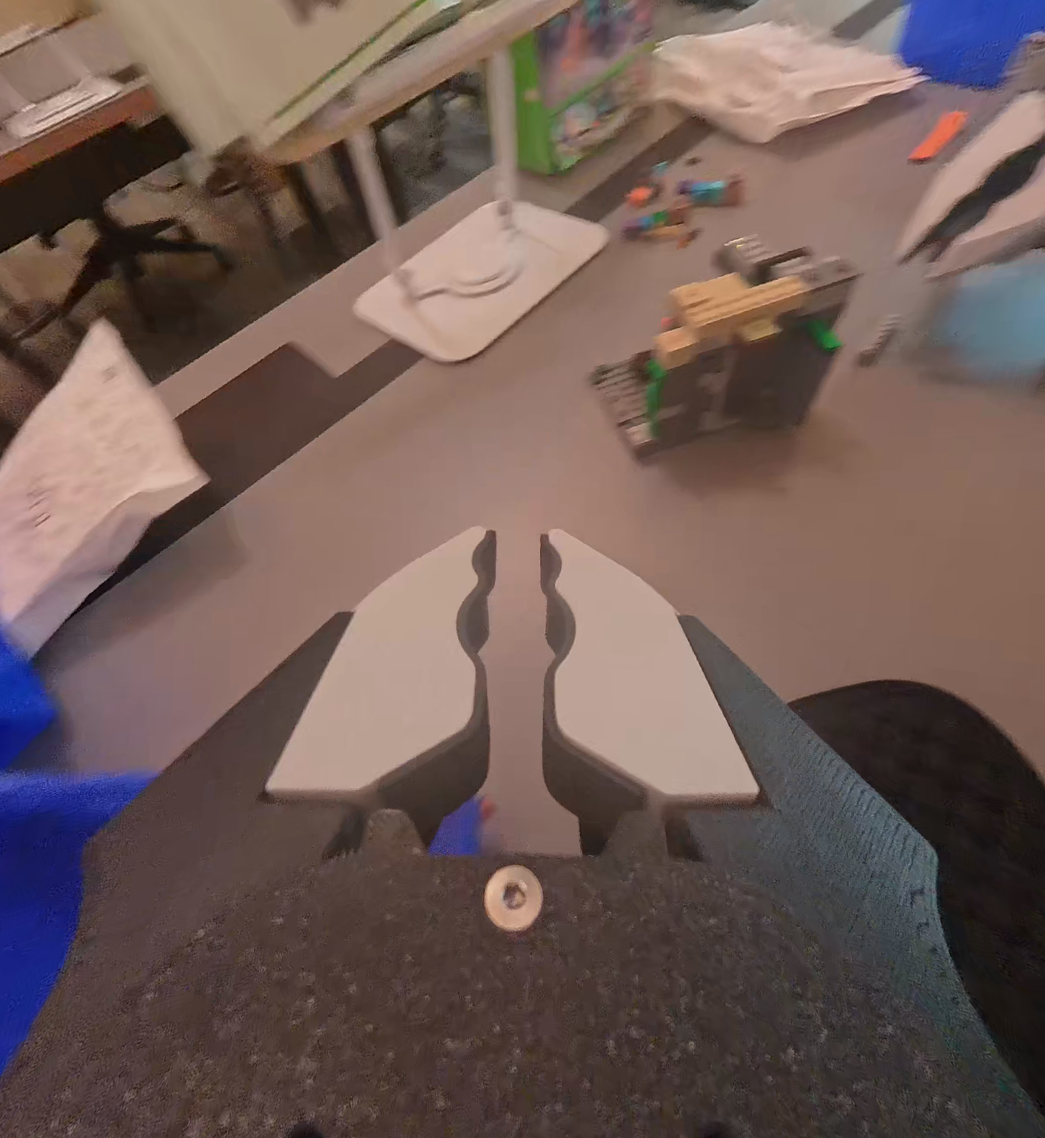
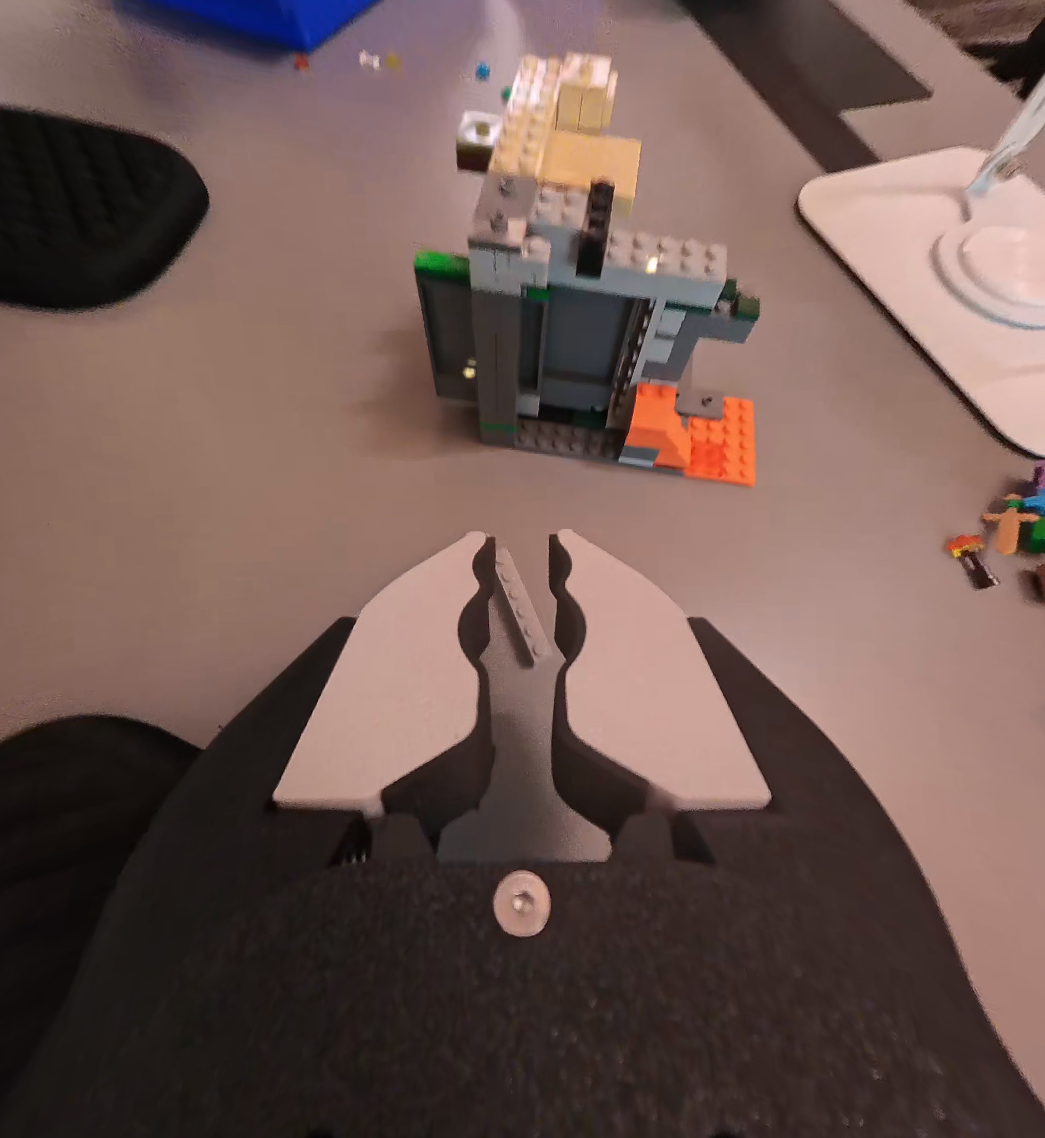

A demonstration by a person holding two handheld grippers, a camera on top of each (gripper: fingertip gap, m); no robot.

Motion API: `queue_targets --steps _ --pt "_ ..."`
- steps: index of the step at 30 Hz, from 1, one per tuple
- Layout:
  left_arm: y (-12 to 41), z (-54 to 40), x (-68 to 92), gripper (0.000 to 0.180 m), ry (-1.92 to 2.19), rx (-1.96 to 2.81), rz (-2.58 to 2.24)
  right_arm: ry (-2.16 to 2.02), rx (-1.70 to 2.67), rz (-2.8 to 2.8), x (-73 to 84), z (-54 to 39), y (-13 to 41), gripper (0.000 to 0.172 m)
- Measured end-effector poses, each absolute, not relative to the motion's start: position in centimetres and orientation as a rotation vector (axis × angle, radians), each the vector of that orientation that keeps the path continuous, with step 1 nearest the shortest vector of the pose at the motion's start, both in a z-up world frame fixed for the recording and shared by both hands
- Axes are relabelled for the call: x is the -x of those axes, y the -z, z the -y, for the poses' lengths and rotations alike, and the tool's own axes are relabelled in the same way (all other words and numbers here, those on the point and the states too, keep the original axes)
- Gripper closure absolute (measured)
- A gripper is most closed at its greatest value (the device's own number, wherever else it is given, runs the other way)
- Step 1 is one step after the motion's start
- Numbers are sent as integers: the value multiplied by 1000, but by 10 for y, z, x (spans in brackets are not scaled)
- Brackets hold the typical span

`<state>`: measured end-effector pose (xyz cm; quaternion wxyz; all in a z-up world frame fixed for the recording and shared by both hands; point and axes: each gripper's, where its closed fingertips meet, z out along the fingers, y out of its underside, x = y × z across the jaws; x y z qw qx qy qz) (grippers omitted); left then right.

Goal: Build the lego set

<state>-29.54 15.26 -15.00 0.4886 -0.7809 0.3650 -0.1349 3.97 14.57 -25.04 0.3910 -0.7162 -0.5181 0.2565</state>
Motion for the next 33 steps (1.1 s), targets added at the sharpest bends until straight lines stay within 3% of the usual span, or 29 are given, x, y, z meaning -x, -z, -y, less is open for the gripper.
queue_targets --steps 5,17,25,33 --pt "164 -169 384 162 140 2076 -800 -722 1750 1195 -21 -135 231 156" --pt "266 -170 476 156 18 2538 -1025 -807 1698 1162 3 -118 233 158" --pt "300 -202 483 133 114 2671 -722 -794 1709 1174 6 -114 237 159" --pt "305 -213 502 147 -7 2716 -522 -808 1724 1132 -1 -114 242 160"
